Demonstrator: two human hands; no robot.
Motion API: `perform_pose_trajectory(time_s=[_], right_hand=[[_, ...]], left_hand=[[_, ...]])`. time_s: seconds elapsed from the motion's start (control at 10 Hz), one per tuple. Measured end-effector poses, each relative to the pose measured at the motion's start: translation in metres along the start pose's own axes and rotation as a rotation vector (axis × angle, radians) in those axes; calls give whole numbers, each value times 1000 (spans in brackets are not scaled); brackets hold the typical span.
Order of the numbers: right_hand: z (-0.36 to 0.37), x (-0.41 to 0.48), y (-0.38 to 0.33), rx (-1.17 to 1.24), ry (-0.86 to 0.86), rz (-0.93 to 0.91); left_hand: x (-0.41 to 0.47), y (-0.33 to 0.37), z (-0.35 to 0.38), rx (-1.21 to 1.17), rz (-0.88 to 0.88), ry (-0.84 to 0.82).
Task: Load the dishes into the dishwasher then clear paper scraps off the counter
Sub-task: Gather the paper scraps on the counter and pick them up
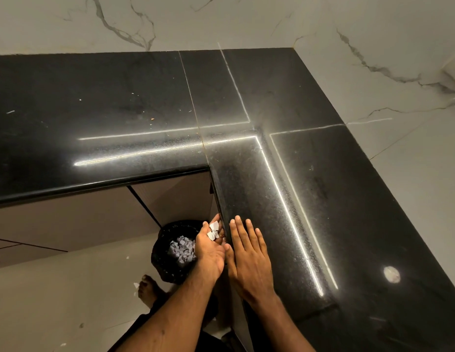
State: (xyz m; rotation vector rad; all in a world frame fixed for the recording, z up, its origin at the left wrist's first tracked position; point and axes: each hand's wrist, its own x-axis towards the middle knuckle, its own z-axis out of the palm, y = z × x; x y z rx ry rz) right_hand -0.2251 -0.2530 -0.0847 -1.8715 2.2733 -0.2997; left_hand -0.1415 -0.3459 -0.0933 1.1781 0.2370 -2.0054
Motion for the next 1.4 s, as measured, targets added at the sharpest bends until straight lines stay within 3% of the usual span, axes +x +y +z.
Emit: perform_pose_trajectory(time_s=[0.2, 0.3, 0.6, 0.8, 1.0, 1.2, 1.3, 1.4], right_hand=[[-7, 25, 10, 218, 0, -233], [-12, 67, 7, 444, 24, -168], [2, 107, -15, 296, 98, -192], [5, 109, -13, 275, 125, -174], [4, 108, -11, 309, 123, -174], [1, 109, -13, 348, 128, -165], [-2, 110, -13, 373, 140, -155], [-1, 105, -11, 352, 135, -156]], left_hand=[[6, 5, -1, 9, -32, 33], [12, 12, 1, 0, -38, 43], [26, 33, -9, 145, -57, 196], [57, 58, -39, 177, 55, 471], [50, 78, -44, 291, 40, 510], [44, 105, -46, 608, 44, 530], [46, 116, -63, 1168, 239, 423], [45, 121, -70, 1448, 404, 227]])
